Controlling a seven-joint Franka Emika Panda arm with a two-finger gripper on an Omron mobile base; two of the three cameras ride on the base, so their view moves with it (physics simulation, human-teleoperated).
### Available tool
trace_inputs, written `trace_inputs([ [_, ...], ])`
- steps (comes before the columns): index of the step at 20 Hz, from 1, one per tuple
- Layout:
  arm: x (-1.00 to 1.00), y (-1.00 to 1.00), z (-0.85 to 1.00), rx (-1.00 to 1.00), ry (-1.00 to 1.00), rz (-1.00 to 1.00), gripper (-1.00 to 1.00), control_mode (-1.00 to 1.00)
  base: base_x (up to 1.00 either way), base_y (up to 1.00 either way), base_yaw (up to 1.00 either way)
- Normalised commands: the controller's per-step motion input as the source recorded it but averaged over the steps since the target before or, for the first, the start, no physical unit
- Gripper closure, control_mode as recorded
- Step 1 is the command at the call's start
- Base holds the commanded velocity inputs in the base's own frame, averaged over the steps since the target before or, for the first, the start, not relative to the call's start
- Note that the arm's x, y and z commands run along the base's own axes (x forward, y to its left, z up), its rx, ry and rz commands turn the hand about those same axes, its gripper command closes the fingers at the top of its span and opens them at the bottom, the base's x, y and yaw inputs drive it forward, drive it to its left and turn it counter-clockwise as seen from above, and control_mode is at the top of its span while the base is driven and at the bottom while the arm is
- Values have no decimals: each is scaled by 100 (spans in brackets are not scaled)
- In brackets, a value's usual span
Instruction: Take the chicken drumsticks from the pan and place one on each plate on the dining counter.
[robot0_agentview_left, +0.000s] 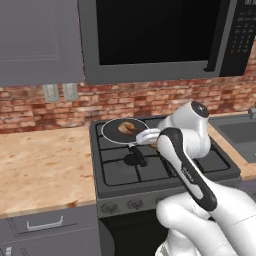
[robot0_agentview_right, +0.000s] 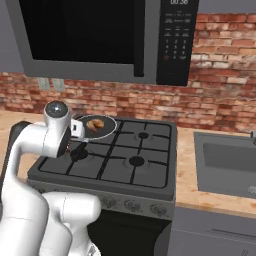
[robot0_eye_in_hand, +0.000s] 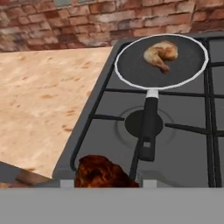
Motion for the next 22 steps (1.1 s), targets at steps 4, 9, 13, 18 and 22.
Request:
trace_inputs([
  [4, -56, -20, 38, -13, 20, 6, 100, -100, 0, 0, 0],
  [9, -44, -23, 23, -16, 6, 11, 100, -100, 0, 0, 0],
  [13, -30, -14, 1, -17, -9, 12, 100, -100, 0, 0, 0],
  [18, -4, -1, 0, 0, -1, 0, 100, -100, 0, 0, 0],
  [22, 0, 0, 0, 0, 0, 0, 100, -100, 0, 0, 0],
])
